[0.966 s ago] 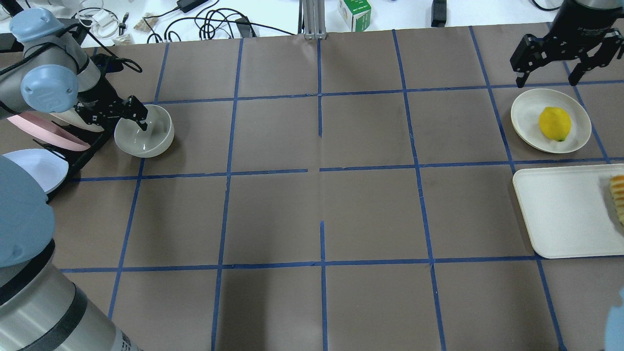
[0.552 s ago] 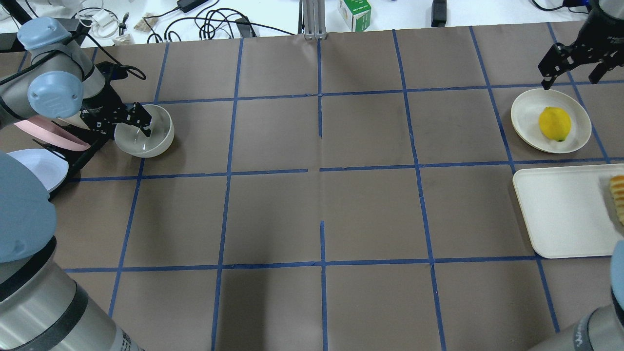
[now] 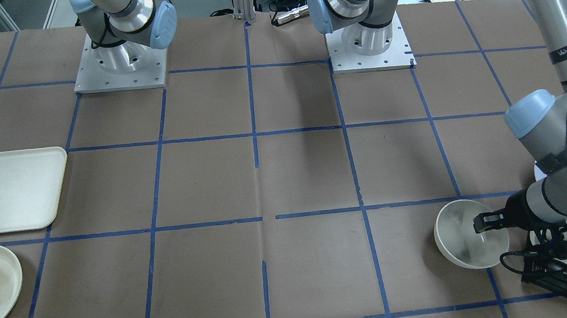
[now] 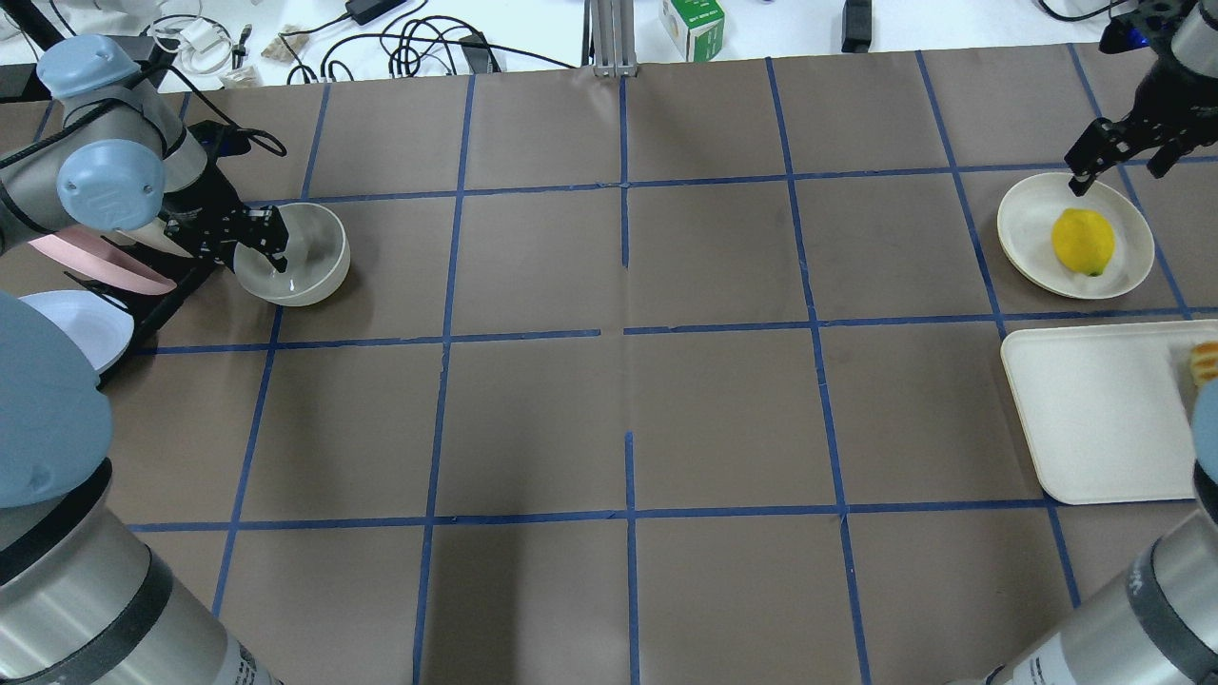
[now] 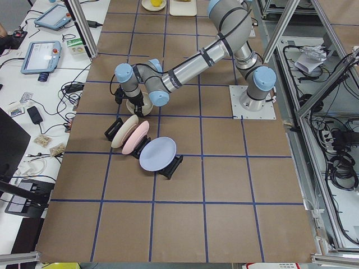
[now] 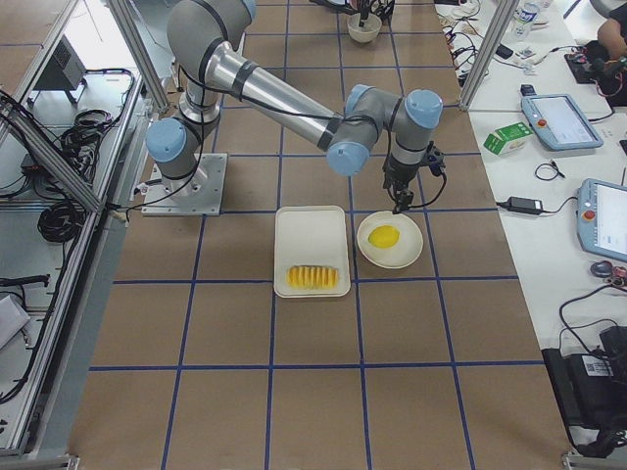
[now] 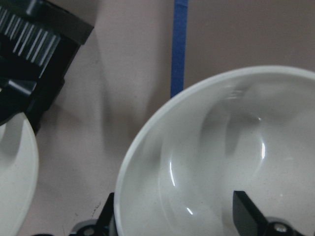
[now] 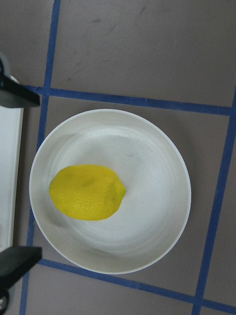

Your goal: Place bowl and put lemon in it

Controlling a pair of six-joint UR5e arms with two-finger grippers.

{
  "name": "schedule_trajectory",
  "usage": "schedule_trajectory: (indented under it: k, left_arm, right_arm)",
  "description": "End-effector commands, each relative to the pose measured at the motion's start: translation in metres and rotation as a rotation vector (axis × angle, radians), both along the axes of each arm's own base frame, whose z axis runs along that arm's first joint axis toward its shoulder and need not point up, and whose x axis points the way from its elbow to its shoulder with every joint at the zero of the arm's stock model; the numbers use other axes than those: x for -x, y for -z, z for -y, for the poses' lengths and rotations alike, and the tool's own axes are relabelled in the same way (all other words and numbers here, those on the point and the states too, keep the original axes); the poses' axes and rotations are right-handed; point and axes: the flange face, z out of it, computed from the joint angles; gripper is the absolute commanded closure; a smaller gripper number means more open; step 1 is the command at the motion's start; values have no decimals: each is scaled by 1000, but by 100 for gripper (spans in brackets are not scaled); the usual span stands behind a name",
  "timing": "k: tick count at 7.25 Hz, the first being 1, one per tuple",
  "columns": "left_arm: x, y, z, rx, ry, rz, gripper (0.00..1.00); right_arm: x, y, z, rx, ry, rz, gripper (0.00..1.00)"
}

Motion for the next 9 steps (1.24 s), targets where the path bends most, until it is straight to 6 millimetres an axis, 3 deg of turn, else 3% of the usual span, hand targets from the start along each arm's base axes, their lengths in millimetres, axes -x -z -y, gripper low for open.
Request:
schedule_trajectory:
  k: [1,2,4,6,7,9]
  left_arm:
    - [-1,-7,3,15,0,4,89]
    - [0,-6,3,13,2,2,97]
    - [-1,-7,3,16,-2,3,100]
    - [1,-45,0,45,-5,5,100]
    - [21,-66,-4,44,18,-2,100]
    - [97,-100,-18,65,95,-116,100]
  right_arm:
    - [35,38,4,25,-2,81,0]
    - [37,48,5,15,8,91,0]
    - [44,76,18,47,16,69,0]
    - [44,89,16,22,15,83,0]
    - [44,98,17,15,17,87,0]
    - [44,104,15,-4,45,92,0]
